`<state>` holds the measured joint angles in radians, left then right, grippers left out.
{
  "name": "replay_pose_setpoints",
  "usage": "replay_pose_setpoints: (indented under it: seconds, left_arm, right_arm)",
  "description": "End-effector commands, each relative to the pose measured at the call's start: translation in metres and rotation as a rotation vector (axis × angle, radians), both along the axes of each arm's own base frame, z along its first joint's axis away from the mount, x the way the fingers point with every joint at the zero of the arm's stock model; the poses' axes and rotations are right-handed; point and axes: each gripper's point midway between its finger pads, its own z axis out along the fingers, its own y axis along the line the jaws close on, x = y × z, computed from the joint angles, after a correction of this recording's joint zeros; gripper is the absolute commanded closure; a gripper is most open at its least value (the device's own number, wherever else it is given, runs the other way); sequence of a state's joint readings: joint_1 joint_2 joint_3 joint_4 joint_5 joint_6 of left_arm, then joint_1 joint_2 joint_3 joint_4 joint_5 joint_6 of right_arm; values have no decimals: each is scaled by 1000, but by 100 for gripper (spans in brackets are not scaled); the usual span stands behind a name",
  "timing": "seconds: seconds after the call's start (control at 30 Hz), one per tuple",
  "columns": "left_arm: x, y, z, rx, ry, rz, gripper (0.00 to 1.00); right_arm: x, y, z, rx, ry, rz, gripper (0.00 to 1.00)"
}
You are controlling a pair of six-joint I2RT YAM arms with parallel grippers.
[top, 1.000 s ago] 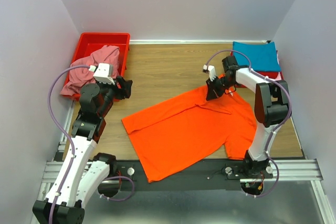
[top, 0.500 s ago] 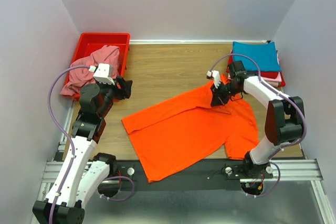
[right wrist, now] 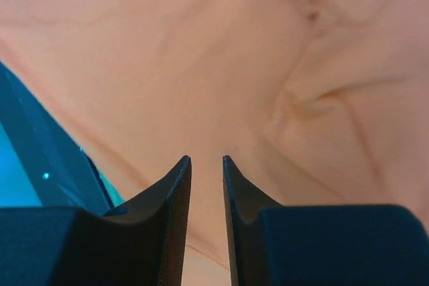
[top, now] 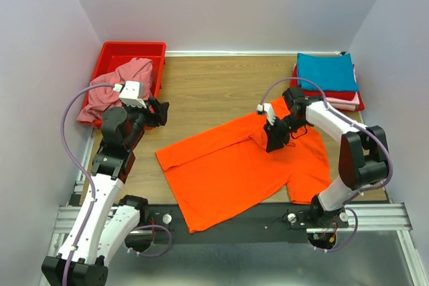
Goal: Fold and stack the t-shirts
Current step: Fold the tshirt
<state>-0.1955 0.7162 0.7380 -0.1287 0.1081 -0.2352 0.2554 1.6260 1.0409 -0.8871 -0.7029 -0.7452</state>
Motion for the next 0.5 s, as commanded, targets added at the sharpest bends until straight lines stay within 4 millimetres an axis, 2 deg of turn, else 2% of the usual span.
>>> replay_pose_setpoints:
  seconds: [0.0,0.03,0.1,0.13,0.2,0.23,0.27,0.3,0.37,0.4,0.47]
  left_arm:
    - [2,4,1,3,-16,19,29]
    - [2,5,1,4,-13,22,29]
    - [3,5,-1,7,-9,27,29]
    - [3,6,-2,8,-3,33,29]
    - [3,8,-3,10,-1,40,29]
    - [3,9,-3,10,0,48,29]
    - [3,9,-1,9,-3,47,29]
    - [3,9,-2,7,-3,45,29]
    - [4,7,-4,9,1,41,29]
    - [4,7,-4,11,2,39,29]
    - [5,9,-6,15,12,46,29]
  right_arm:
    - [45,4,43,-3,-139,-31,67]
    - [71,3,49,-13,-200,-81,65]
    - [108,-7,52,-41,-199,-229,65]
    - [144,-23,53,-60,-215,-317,65]
    - [182,-40,49,-79,-208,-463,65]
    - [197,-58,44,-117,-217,-525,65]
    - [215,-62,37,-132,-221,-555,64]
    - [224,-69,34,-165,-240,-577,64]
    - [234,-68,27,-166,-233,-582,64]
    - [234,-65,27,-156,-231,-570,65]
    - [219,-52,28,-95,-196,-515,68]
